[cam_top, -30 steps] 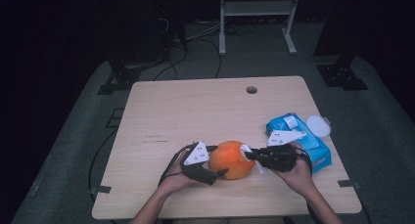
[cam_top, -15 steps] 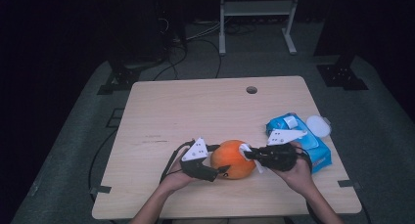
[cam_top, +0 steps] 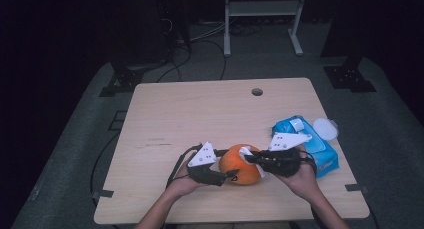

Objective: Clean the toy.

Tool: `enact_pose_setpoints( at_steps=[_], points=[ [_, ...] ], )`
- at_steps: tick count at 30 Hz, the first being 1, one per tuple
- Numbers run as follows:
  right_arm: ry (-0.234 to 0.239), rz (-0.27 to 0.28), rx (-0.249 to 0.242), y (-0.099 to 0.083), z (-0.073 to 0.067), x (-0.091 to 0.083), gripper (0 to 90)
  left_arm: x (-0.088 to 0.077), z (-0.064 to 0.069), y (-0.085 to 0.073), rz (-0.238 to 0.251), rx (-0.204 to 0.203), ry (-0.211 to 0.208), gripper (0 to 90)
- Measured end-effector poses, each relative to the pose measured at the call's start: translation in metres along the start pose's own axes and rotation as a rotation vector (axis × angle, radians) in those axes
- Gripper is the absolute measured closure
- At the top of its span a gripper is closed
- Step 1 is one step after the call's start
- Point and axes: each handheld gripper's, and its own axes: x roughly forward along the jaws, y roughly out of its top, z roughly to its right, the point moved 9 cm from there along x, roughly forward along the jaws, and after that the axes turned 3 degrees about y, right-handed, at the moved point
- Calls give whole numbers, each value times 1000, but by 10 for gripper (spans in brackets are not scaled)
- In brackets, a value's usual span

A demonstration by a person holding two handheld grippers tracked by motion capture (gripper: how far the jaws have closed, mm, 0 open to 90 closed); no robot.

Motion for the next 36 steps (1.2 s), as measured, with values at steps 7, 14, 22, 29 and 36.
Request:
enact_pose_setpoints(
  at_steps=[7, 14, 22, 29, 36],
  points=[
    [33, 2, -7, 3, -15, 5, 832, 5, 5, 3, -8, 46, 13, 326],
    [0, -27, -46, 6, -11, 8, 833, 6, 6, -1, -13, 45, 7, 312],
    [-38, -37, 50, -13, 16, -3, 833, 11, -4, -9, -24, -122, -6, 211],
    [8, -27, -21, 2, -12, 3, 832, 9, 6, -1, -28, 7, 15, 317],
    [-20, -42, -40, 5, -9, 7, 832, 11, 7, -8, -65, 85, 48, 321]
  ],
)
